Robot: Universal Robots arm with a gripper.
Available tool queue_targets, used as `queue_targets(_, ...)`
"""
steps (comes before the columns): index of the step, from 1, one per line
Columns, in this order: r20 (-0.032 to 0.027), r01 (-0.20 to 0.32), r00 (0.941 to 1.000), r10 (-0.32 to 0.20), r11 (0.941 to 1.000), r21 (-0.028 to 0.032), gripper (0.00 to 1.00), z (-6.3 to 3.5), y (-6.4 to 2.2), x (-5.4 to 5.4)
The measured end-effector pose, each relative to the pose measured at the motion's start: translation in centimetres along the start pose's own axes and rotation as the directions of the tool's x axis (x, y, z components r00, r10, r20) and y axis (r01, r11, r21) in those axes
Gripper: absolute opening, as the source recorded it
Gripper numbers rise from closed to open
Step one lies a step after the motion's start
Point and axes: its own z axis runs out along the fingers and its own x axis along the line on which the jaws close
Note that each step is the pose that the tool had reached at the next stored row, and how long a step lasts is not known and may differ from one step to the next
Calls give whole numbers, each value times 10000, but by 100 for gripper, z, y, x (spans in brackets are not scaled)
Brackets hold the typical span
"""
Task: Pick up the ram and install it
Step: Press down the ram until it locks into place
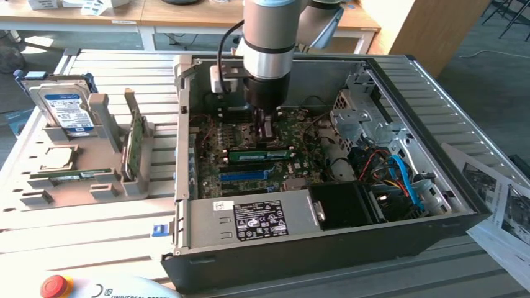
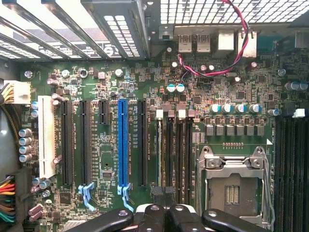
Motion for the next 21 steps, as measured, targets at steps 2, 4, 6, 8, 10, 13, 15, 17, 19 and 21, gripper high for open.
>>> queue_targets(2, 0, -1, 10000, 1, 10000, 0, 11, 9, 3, -1)
queue_targets(4, 1, -1, 10000, 1, 10000, 0, 11, 19, 7, -1)
queue_targets(6, -1, 1, 10000, -1, 10000, -1, 11, 25, 9, -1)
queue_targets(8, -2, 1, 10000, -1, 10000, -1, 11, 25, 9, -1)
queue_targets(10, -1, 0, 10000, 0, 10000, -1, 11, 25, 9, -1)
queue_targets(13, 1, 0, 10000, 0, 10000, 2, 11, 44, 9, -2)
queue_targets(15, 0, 0, 10000, 0, 10000, 1, 11, 55, 10, -2)
queue_targets(17, -1, 0, 10000, 0, 10000, 0, 11, 62, 10, -3)
queue_targets(19, 0, 0, 10000, 0, 10000, 0, 11, 72, 12, -3)
queue_targets(21, 0, 0, 10000, 0, 10000, 0, 11, 81, 13, -3)
